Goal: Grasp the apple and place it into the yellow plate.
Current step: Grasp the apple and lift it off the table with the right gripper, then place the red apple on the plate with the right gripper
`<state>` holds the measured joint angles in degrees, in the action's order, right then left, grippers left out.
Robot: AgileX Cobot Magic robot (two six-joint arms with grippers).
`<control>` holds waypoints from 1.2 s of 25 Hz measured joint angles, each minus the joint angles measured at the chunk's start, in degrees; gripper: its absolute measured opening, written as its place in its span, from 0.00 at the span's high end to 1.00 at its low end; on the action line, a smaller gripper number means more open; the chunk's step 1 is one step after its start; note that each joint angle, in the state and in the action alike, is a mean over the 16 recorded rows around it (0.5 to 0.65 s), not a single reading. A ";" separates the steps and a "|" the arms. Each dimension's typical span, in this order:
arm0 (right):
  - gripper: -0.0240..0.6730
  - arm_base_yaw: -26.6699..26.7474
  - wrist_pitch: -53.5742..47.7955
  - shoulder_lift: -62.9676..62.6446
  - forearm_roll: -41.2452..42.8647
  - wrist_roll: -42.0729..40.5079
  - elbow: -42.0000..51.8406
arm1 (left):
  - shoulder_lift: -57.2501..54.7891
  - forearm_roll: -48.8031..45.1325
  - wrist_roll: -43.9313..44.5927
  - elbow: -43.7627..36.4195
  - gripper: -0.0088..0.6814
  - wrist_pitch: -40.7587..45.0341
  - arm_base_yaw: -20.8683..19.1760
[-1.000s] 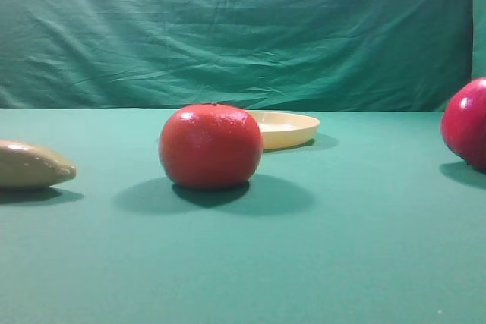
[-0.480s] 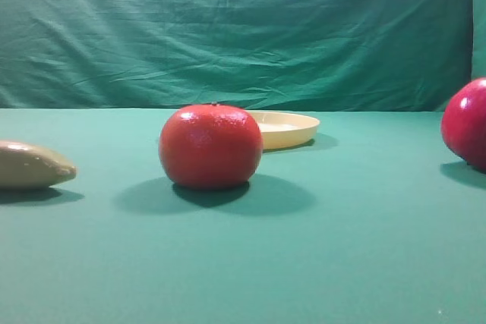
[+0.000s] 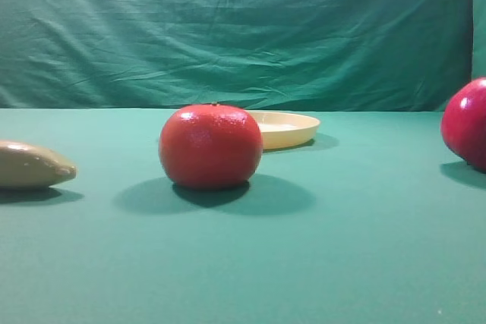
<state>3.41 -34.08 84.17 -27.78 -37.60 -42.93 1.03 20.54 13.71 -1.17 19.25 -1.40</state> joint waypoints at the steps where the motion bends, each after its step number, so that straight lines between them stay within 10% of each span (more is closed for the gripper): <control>1: 0.04 0.20 0.12 1.71 0.00 -0.06 -0.84 | 0.00 0.00 0.00 0.00 0.76 0.00 0.00; 30: 0.19 14.85 -2.92 17.41 5.82 -0.74 -36.37 | 0.00 0.00 0.00 0.00 0.76 0.00 0.00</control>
<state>18.26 -37.00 101.58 -21.96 -38.34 -79.30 1.03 20.54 13.71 -1.17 19.25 -1.40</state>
